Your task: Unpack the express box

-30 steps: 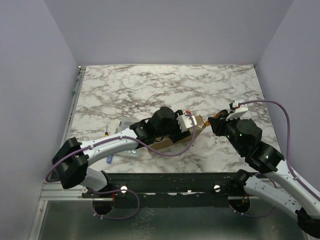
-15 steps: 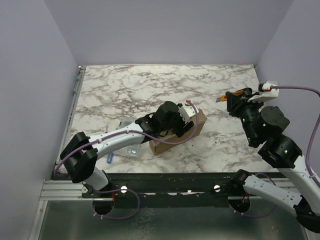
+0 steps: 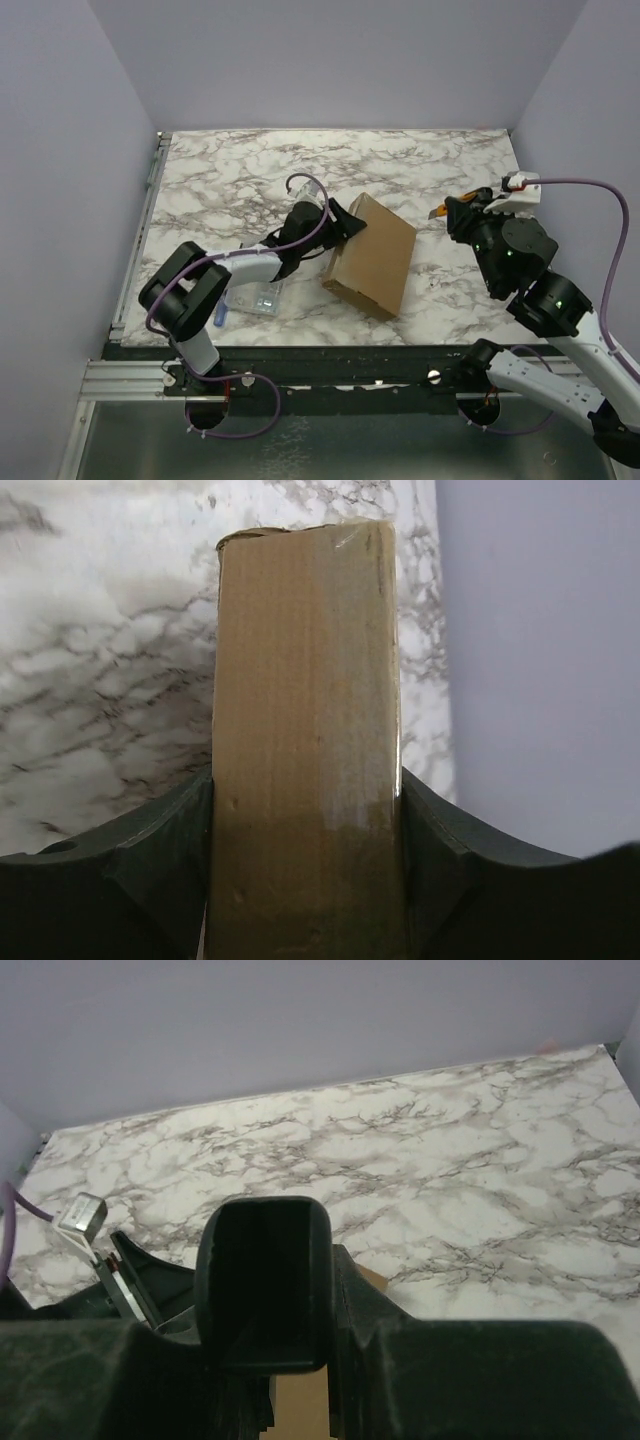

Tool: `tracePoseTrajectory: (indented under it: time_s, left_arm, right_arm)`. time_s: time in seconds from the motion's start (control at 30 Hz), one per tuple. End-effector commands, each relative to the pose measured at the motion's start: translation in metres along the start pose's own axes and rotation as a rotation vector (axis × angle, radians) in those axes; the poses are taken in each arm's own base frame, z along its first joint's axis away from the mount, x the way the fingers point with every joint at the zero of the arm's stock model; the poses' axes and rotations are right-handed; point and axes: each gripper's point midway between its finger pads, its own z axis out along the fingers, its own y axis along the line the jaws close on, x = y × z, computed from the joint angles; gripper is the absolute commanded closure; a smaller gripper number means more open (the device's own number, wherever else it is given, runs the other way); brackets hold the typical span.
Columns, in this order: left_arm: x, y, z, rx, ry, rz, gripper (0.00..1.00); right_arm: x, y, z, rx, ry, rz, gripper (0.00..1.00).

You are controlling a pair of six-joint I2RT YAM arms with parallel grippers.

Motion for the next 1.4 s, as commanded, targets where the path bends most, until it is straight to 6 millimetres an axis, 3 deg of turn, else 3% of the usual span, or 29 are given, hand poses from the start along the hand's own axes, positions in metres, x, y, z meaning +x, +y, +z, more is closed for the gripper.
tracePoseTrajectory:
  time_s: [0.0,0.03,0.1,0.13,0.23,0.4,0.5,0.67,0.77,0.87,0.9,0.97,1.17,1.37]
  left_arm:
    - [-0.012,-0.041,0.010,0.168,-0.147,-0.445,0.42]
    - [-0.009,-0.042,0.010,0.156,-0.172,-0.442,0.35]
    - [-0.003,-0.039,0.008,0.128,-0.214,-0.441,0.06]
    - [0.000,-0.040,0.004,0.121,-0.225,-0.438,0.02]
    - [0.014,-0.026,-0.011,0.057,-0.235,-0.378,0.01]
    - [0.025,0.023,-0.048,-0.165,-0.204,-0.151,0.01]
    - [0.019,0.055,-0.070,-0.295,-0.151,-0.059,0.01]
    - [-0.011,0.061,-0.085,-0.236,-0.072,-0.021,0.08]
    - [-0.033,0.052,-0.076,-0.195,-0.036,0.051,0.11]
    - [-0.047,0.026,-0.048,-0.104,0.024,0.128,0.13]
    - [-0.047,0.019,-0.038,-0.068,0.057,0.140,0.15]
    - [-0.043,0.009,-0.018,-0.013,0.127,0.164,0.32]
    - [-0.032,0.018,0.021,0.027,0.206,0.192,0.37]
    - [-0.002,0.035,0.032,0.069,0.328,0.206,0.45]
  right_arm:
    - [0.014,0.003,0.003,-0.003,0.034,0.017,0.99]
    - [0.016,0.005,0.004,-0.011,0.040,0.018,0.99]
    - [0.023,0.010,0.007,-0.025,0.057,0.012,0.99]
    - [0.028,0.011,0.009,-0.027,0.069,0.004,0.99]
    - [0.039,0.013,0.014,-0.023,0.092,-0.002,0.99]
    - [0.061,0.022,0.021,-0.052,0.118,0.009,0.99]
    - [0.077,0.034,0.028,-0.096,0.138,0.030,0.99]
    - [0.095,0.070,0.040,-0.231,0.166,0.065,0.99]
    - [0.102,0.091,0.048,-0.305,0.173,0.077,0.99]
    - [0.114,0.099,0.062,-0.287,0.177,0.112,0.99]
    - [0.120,0.100,0.067,-0.272,0.184,0.128,0.99]
    - [0.130,0.100,0.078,-0.235,0.183,0.149,0.99]
    - [0.148,0.099,0.095,-0.184,0.147,0.168,0.99]
    - [0.159,0.086,0.102,-0.103,0.135,0.145,0.99]
